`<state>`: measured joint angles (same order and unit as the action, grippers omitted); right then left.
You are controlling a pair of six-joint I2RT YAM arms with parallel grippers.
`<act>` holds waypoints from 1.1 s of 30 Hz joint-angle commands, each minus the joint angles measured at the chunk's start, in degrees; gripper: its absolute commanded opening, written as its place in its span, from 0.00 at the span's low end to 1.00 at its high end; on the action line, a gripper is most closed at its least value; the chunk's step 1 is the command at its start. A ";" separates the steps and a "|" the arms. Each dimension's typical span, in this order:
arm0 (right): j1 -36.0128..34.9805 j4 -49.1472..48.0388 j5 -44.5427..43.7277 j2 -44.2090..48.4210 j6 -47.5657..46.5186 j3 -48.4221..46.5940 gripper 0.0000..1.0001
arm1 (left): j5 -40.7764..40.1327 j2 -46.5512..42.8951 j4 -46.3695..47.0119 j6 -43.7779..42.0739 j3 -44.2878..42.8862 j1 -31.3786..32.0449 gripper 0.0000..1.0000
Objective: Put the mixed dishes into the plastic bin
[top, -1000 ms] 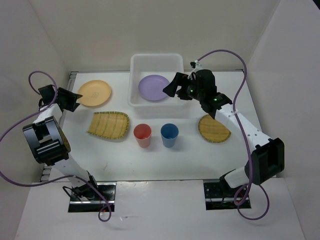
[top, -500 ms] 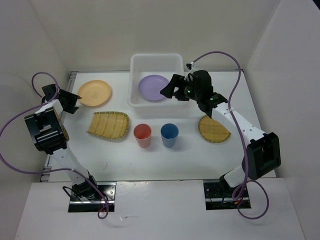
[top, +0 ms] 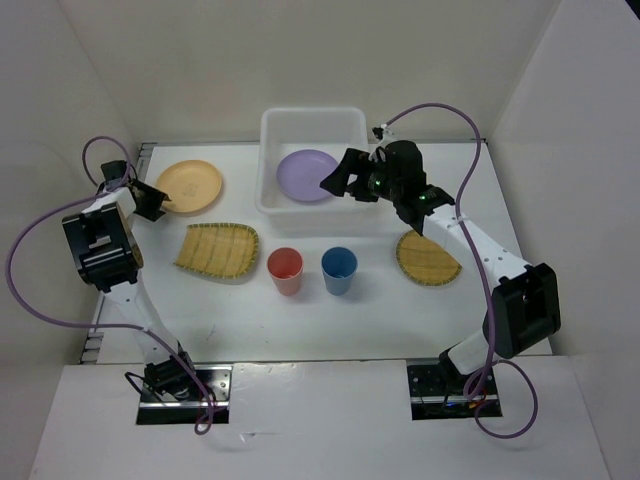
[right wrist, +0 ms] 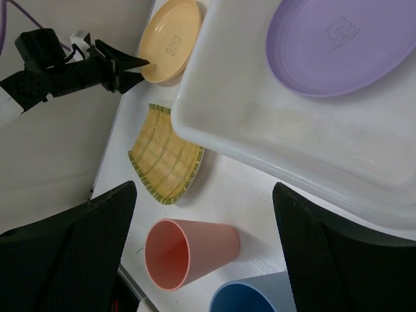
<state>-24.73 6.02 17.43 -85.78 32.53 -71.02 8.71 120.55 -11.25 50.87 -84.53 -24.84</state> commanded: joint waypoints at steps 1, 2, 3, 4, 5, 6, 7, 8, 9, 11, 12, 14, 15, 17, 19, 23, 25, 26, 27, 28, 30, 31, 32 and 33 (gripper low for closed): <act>0.65 -2.51 0.76 0.25 0.07 -0.52 0.90 | -2.82 2.23 -3.95 -3.32 -4.41 1.02 0.49; 0.65 -2.51 0.76 0.26 0.07 -0.52 0.90 | -3.34 2.75 -4.57 -4.02 -5.11 1.54 0.44; 0.65 -2.51 0.76 0.87 0.07 -0.52 0.90 | -3.35 3.45 -5.27 -4.03 -5.73 1.55 0.40; 0.65 -2.51 0.76 0.88 0.07 -0.52 0.90 | -3.96 3.46 -5.28 -4.55 -5.73 2.16 0.35; 0.65 -2.51 0.76 0.88 0.07 -0.52 0.90 | -3.96 3.46 -5.28 -4.55 -5.73 2.16 0.27; 0.65 -2.51 0.76 1.40 0.07 -0.52 0.90 | -3.96 3.46 -4.58 -5.08 -5.73 2.16 0.17; 1.17 -2.51 0.76 1.40 0.07 -0.52 0.90 | -3.96 3.46 -4.57 -5.08 -4.86 2.16 0.14; 1.18 -1.98 0.76 1.92 0.07 -0.52 0.90 | -3.96 2.94 -3.88 -5.08 -4.85 2.16 0.10; 1.18 -1.98 0.24 1.93 0.07 -0.52 0.90 | -3.44 2.93 -3.87 -5.08 -4.33 2.16 0.04; 1.18 -1.98 0.24 2.63 0.07 0.01 0.90 | -2.82 2.93 -3.87 -5.08 -4.33 2.16 0.00; 1.70 -1.98 0.24 3.24 0.07 0.01 0.90 | -2.82 2.24 -3.87 -5.08 -4.33 2.16 0.00; 1.70 -1.46 0.24 3.86 0.07 0.01 0.90 | -2.82 -0.13 -3.87 -5.08 -4.33 2.16 0.00; 1.70 -1.45 0.24 4.39 0.07 0.01 0.90 | -3.69 -2.93 -3.87 -4.47 -3.80 2.16 0.00; 1.70 -1.45 -0.29 4.92 0.07 0.54 0.90 | -5.36 -6.45 -3.35 -3.94 -2.66 2.16 0.00; 1.70 -0.93 -0.29 5.53 0.07 0.54 0.90 | -5.98 -12.14 -2.47 -3.94 -1.78 2.16 0.00; 2.23 -0.92 -0.82 7.63 0.69 1.06 0.90 | -5.37 -21.48 -0.89 -3.94 0.24 2.69 0.00; 2.23 -0.92 -2.30 9.39 0.69 1.06 0.90 | -1.79 -26.93 1.39 -3.94 1.29 3.22 0.00; 2.23 -0.40 -3.01 10.18 0.69 1.67 0.90 | -0.90 -28.51 1.40 -3.16 1.91 3.74 0.00; 2.23 0.13 -3.80 10.97 0.69 2.20 0.90 | 0.24 -31.31 2.18 -3.15 1.91 5.05 0.00; 2.23 0.13 -4.59 11.85 0.69 2.21 0.90 | 1.82 -32.21 2.71 -3.15 1.91 6.02 0.00; 2.85 0.13 -5.92 15.01 1.38 3.52 0.90 | 4.29 -32.75 1.93 -3.84 -1.58 8.83 0.00; 3.54 0.13 -5.92 16.16 2.17 4.57 0.90 | 4.30 -32.75 0.36 -4.46 -2.82 12.50 0.00; 3.55 0.13 -6.53 17.39 2.18 5.10 0.90 | 4.30 -32.75 0.35 -5.16 -4.05 14.54 0.00; 3.55 -0.57 -7.05 19.83 3.49 6.32 0.90 | 2.99 -31.27 -0.18 -5.17 -6.06 16.47 0.00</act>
<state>-21.80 6.90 13.23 -71.33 34.06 -66.61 8.47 87.07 -11.62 47.55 -87.05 -14.00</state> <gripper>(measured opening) 0.896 0.020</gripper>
